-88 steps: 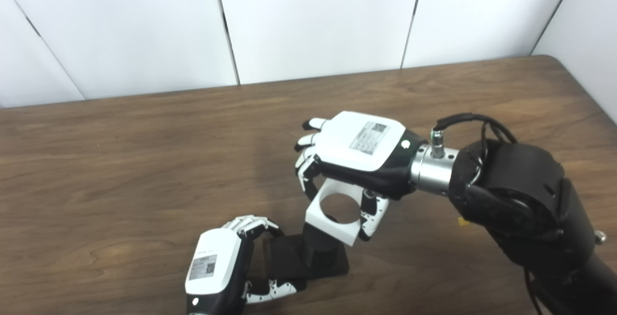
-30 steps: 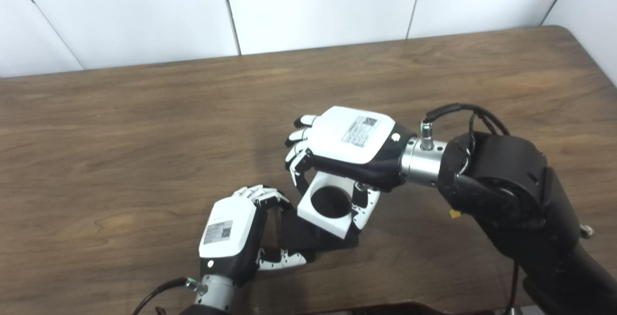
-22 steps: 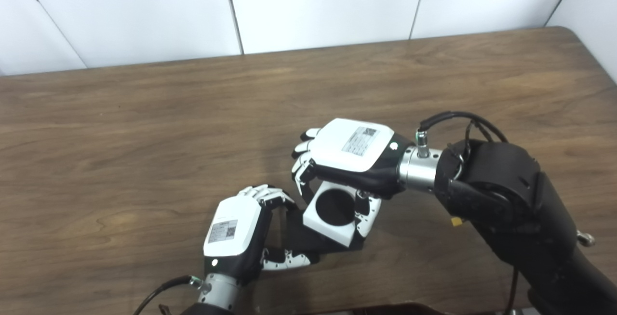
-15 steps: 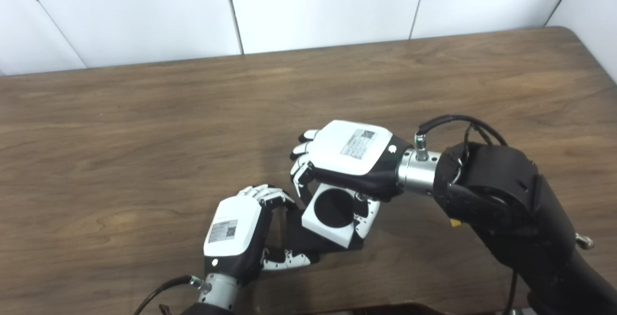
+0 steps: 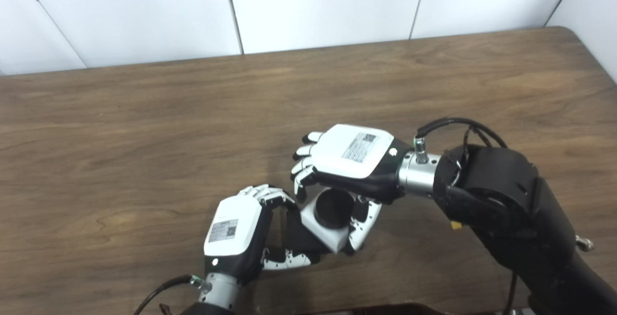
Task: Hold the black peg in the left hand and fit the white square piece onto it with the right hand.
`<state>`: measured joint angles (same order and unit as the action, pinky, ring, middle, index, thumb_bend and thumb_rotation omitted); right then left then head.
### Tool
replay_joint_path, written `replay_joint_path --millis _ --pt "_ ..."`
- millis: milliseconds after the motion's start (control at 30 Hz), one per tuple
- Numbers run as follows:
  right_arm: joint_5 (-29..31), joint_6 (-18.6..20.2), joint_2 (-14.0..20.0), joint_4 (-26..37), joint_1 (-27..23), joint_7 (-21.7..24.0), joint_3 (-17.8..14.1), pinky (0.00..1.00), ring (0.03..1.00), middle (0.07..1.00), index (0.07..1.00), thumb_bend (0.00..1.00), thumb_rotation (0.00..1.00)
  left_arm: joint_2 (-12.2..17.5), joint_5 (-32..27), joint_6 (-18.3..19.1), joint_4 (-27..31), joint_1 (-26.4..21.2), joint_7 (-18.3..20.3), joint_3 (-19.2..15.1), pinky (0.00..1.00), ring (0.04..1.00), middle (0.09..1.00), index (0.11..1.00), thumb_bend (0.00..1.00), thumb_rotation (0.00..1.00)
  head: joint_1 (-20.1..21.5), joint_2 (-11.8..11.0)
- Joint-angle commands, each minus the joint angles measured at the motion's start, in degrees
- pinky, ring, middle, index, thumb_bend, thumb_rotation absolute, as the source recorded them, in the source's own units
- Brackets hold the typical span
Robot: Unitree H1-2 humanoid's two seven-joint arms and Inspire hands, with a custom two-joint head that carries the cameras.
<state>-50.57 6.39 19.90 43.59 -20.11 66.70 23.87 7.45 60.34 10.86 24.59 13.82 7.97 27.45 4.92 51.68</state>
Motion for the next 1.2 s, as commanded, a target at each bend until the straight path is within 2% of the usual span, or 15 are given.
replay_joint_path --millis 0,200,367,500,533,567,667,933,1067,1167 --pt "-0.2 0.6 -0.4 1.7 -2.6 0.3 -1.1 1.00 0.949 0.876 0.735 1.00 0.45 -2.2 0.1 0.2 0.8 0.0 0.6 0.1 0.85 0.820 0.749 0.483 0.52 0.05 0.0 0.1" --pt "-0.8 2.5 -0.9 2.3 -3.6 2.1 -2.6 1.00 0.962 0.893 0.796 1.00 0.49 -2.2 0.2 0.2 0.7 0.0 0.6 0.0 0.85 0.819 0.747 0.484 0.52 0.05 0.0 0.1" --pt "-0.5 3.1 -0.9 2.1 -3.9 1.1 -4.2 0.98 0.948 0.891 0.862 1.00 0.50 -1.9 0.4 0.2 0.3 -0.4 0.8 0.0 0.84 0.813 0.742 0.485 0.52 0.05 0.0 -0.3" --pt "-1.2 3.6 -0.8 2.4 -3.6 0.8 -5.7 0.97 0.949 0.890 0.861 1.00 0.51 -1.4 1.1 -0.2 -0.1 -0.6 0.6 0.0 0.82 0.796 0.734 0.493 0.52 0.07 0.0 -0.5" --pt "-1.2 3.7 -0.7 2.4 -3.4 0.7 -6.1 0.97 0.950 0.890 0.860 1.00 0.51 -1.2 1.4 -0.4 -0.3 -0.7 0.4 0.0 0.81 0.789 0.737 0.570 0.69 0.15 0.0 -0.5" --pt "-1.2 3.6 -0.6 2.5 -3.2 0.6 -6.4 0.97 0.948 0.889 0.861 1.00 0.51 -1.2 1.7 -0.4 -0.4 -0.8 0.4 0.1 0.80 0.781 0.745 0.643 0.80 0.24 0.0 -0.6" --pt "-1.0 3.7 -0.6 2.5 -2.7 0.4 -7.2 0.97 0.944 0.887 0.858 1.00 0.51 -1.3 2.3 0.1 -0.2 -0.8 1.4 -0.1 0.80 0.786 0.769 0.739 0.89 0.37 0.0 -0.7" --pt "-0.8 2.9 -0.5 1.9 -1.5 -0.9 -8.3 0.97 0.941 0.883 0.859 1.00 0.52 -1.0 -1.5 1.9 2.5 -1.3 8.1 -1.8 0.84 0.845 0.846 0.871 0.99 0.61 -0.6 -1.0" --pt "-0.4 2.6 -0.6 1.3 -1.3 -1.8 -8.8 0.97 0.944 0.882 0.862 1.00 0.52 0.3 -3.2 3.3 5.7 -2.1 14.0 -2.9 0.86 0.882 0.893 0.931 1.00 0.67 -0.9 -1.4" --pt "-0.1 2.6 -0.5 0.9 -1.1 -2.5 -9.2 0.97 0.945 0.880 0.863 1.00 0.51 1.4 -5.0 4.9 9.0 -2.4 19.1 -4.5 0.88 0.913 0.925 0.973 1.00 0.66 -1.0 -1.7"
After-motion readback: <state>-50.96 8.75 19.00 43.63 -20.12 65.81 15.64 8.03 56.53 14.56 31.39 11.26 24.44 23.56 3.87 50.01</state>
